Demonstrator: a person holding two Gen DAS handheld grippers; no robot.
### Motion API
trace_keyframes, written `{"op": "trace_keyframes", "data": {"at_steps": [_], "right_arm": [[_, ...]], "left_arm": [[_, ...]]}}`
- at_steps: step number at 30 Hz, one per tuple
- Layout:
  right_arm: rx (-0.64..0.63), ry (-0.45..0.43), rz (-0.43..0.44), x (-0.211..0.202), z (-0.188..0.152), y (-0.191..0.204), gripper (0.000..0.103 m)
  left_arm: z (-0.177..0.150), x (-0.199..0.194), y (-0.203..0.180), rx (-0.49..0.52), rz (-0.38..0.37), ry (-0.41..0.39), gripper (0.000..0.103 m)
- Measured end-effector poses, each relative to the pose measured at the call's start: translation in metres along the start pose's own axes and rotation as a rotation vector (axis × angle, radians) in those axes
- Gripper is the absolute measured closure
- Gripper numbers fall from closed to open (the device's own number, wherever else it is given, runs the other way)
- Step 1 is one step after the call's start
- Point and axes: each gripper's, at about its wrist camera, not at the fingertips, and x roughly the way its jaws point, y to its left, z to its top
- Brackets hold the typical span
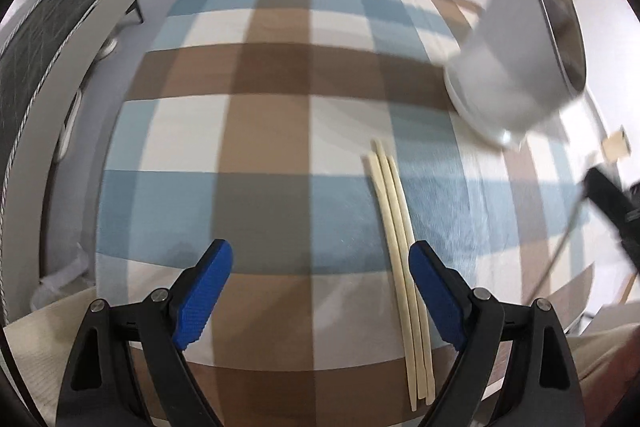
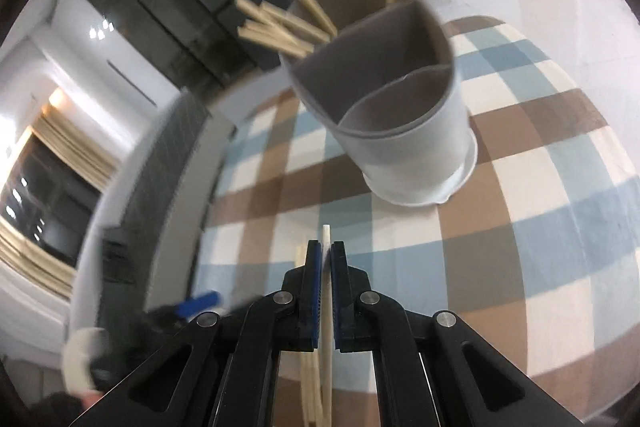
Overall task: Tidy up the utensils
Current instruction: 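Lower the left tool and close it on chopsticks while the right tool holds its chopstick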
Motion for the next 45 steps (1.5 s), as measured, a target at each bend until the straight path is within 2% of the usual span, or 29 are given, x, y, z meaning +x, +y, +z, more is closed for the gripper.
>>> {"op": "trace_keyframes", "data": {"at_steps": [3, 10, 16, 26, 30, 35, 39, 45], "right_arm": [[-0.007, -0.037, 0.004, -0.015, -0.004, -0.002, 0.099], [-0.008, -0.054, 0.004, -0.028, -0.005, -0.013, 0.099], [-0.033, -0.061, 0.002, -0.027, -0.007, -0.009, 0.099], [-0.044, -0.072, 0.002, -0.026, -0.006, -0.006, 0.099], [-0.034, -0.071, 0.002, -0.025, -0.005, -0.009, 0.099], [-0.031, -0.069, 0.009, -0.023, -0.005, -0.007, 0.099], [-0.052, -0.076, 0.003, -0.023, -0.005, -0.003, 0.099], [-0.044, -0.074, 0.002, -0.021, -0.003, -0.007, 0.099]], "left_arm": [[-0.004, 0.007, -0.006, 0.014, 0.017, 0.024, 0.016], [-0.008, 0.018, -0.006, 0.005, 0.068, 0.071, 0.016], [-0.008, 0.020, -0.002, 0.006, 0.077, 0.051, 0.016], [-0.002, 0.021, -0.013, 0.010, 0.081, 0.065, 0.016], [0.000, 0.023, -0.010, 0.012, 0.126, 0.080, 0.017], [0.002, 0.023, -0.005, -0.005, 0.128, 0.085, 0.017], [0.009, 0.024, -0.002, -0.025, 0.123, 0.075, 0.017], [0.026, 0.034, -0.006, 0.010, 0.144, 0.054, 0.018]]}}
